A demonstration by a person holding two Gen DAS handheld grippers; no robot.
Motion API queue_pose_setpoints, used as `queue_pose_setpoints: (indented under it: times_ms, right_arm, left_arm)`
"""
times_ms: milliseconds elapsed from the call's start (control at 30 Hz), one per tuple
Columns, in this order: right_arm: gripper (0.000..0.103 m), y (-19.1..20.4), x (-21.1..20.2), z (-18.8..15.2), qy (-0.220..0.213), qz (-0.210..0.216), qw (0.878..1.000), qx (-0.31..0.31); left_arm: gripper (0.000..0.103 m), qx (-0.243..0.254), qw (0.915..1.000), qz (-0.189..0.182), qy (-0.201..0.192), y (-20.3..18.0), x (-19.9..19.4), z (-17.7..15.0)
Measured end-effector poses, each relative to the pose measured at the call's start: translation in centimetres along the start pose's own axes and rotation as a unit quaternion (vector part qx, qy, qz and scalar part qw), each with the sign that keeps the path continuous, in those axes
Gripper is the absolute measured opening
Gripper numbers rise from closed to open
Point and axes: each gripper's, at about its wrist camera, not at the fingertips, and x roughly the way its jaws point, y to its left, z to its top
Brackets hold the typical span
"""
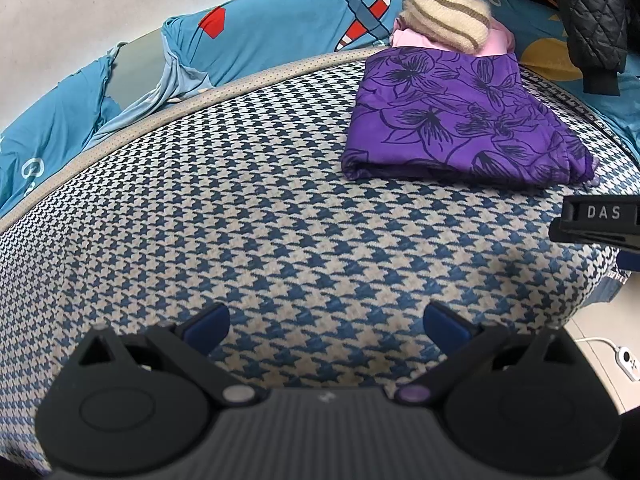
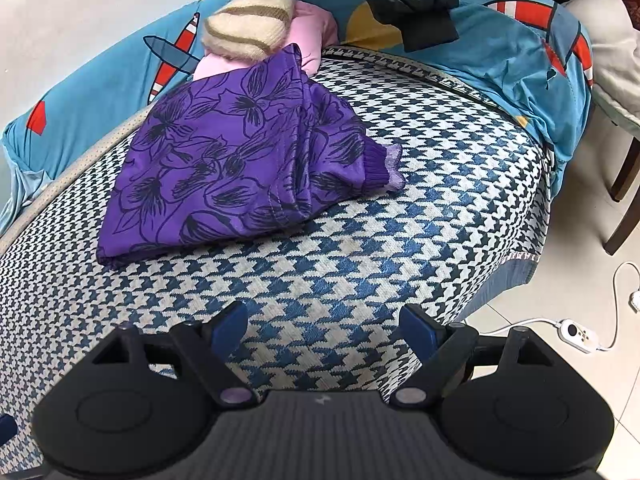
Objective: Fold clothes
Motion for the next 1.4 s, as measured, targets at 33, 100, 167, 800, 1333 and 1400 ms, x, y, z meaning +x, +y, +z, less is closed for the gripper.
queue_pose_setpoints:
  times_ms: [33,100,167,800,1333,1400]
  right_arm:
    - [0.083,-0.01,0.0,0.0,0.0,0.0,1.0,0.0]
    - [0.083,-0.02,0.01,0.04,0.0,0.0,1.0,0.0]
    - [0.083,0.0,0.02,0.04,0.0,0.0,1.0,-0.001]
    - [0.083,0.17,0.02,-0.05,0.002,0.001,1.0,-0.006]
    - [0.083,0.34,0.09,-0.13,0.004,0.002,1.0,-0.009]
    - [0.083,0.35,0.09,-0.14,0.004,0.002,1.0,-0.009]
  left_arm:
    - [0.103,0.0,1.0,0.0,0.0,0.0,-0.01,0.0]
    - [0.103,0.0,1.0,0.0,0.0,0.01,-0.01,0.01]
    - [0.103,0.001,1.0,0.0,0.001,-0.01,-0.01,-0.01]
    - [0.103,0.0,1.0,0.0,0.003,-0.08,0.15,-0.04]
    - [0.103,-0.001,1.0,-0.002,0.005,-0.11,0.18,-0.15]
    - [0.103,-0.001,1.0,-0.002,0.005,-0.11,0.2,-0.14]
